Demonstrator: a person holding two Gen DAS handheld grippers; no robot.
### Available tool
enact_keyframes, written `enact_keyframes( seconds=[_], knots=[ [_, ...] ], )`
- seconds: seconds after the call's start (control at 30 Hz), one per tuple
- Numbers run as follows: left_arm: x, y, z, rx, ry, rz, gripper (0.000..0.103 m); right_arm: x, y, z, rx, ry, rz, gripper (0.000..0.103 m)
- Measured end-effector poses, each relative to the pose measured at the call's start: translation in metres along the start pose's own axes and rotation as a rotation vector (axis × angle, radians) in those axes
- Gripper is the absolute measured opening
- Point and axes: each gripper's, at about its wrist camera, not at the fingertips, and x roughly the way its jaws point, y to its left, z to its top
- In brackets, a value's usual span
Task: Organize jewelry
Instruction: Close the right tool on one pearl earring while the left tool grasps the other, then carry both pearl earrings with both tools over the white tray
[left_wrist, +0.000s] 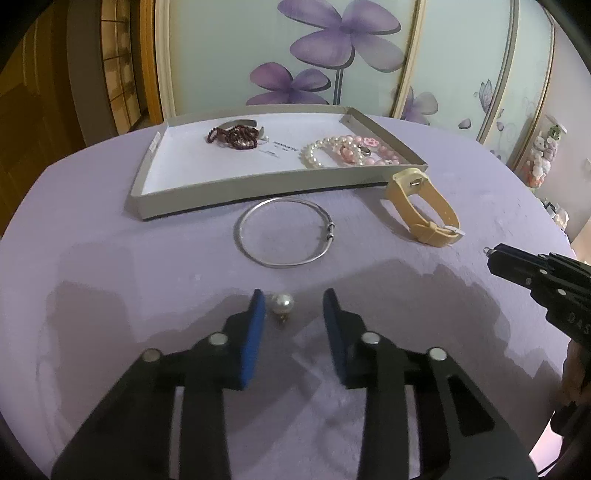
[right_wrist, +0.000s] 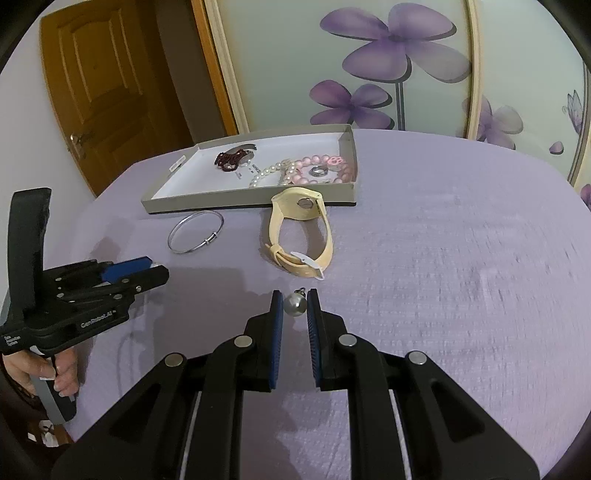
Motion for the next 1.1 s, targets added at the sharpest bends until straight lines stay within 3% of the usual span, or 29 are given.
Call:
enact_keyframes(
  seconds=[0.17,0.43,0.57,0.8,1.1],
  knots=[
    [0.005,-0.003,0.004,0.004,0.010,0.032,0.014,0.000,0.001,0.000,-0.002,-0.003,0.008,0.014],
    [0.003,-0.001,0.005,0.004,0.006,0.050,0.013,-0.004,0.008,0.004,-0.018,-0.022,0.025,0.014],
    [-0.009,0.013,0.015,-0.021,-0.036,0.059,0.013,-0.009,0.014,0.017,-0.035,-0.059,0.036,0.014],
    [-0.033,0.040,0.065,-0.064,-0.167,0.093,0.013,-0.009,0.025,0.054,-0.075,-0.143,0.044,0.014],
    [-0.026,0.047,0.124,-0.058,-0.267,0.123,0.013,0.014,0.027,0.106,-0.113,-0.203,0.037,0.014]
  ],
)
